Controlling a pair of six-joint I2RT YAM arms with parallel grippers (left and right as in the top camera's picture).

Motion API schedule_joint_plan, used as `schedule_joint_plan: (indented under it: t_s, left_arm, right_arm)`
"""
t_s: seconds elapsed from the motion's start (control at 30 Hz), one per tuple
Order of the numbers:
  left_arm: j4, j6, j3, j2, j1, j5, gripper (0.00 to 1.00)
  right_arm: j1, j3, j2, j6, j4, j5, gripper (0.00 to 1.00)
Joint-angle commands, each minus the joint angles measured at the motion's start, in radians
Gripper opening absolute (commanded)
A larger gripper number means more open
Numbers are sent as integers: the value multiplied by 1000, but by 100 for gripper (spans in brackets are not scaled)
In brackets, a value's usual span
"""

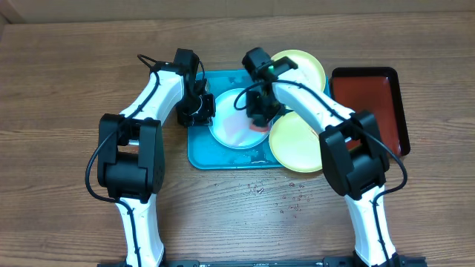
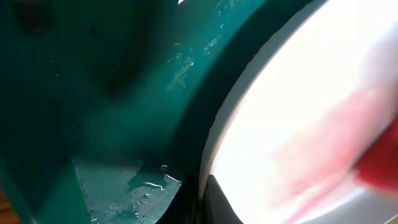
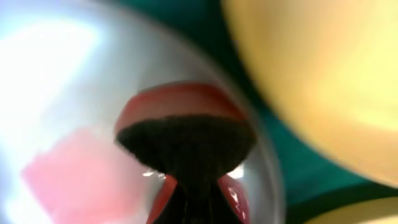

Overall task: Clean dirty plates on tray and stack at the side
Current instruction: 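Scrub the white plate with the sponge while left gripper holds it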

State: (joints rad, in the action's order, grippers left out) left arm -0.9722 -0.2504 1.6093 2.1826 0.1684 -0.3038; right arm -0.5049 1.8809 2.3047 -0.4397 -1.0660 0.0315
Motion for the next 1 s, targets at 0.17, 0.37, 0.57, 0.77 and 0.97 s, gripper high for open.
schedule_joint_plan:
  t_s: [0.17, 0.37, 0.57, 0.77, 0.97]
  left_arm:
    - [-53, 44, -12, 22, -49, 65, 4]
    - [-58, 103, -12, 22, -93, 73, 4]
    - [-43, 214, -12, 22, -103, 14, 4]
    - [-12, 209, -12, 22, -103, 14, 4]
    - [6, 209, -12, 22, -103, 15, 4]
  right_arm:
    - [-67, 32, 16, 72, 43, -151, 4]
    - [-121, 31, 17, 104, 143, -50, 4]
    - [-124, 15, 17, 84, 223, 200, 4]
    - [-124, 15, 17, 90, 49, 318, 4]
    - [-114, 15, 17, 95, -92, 27, 4]
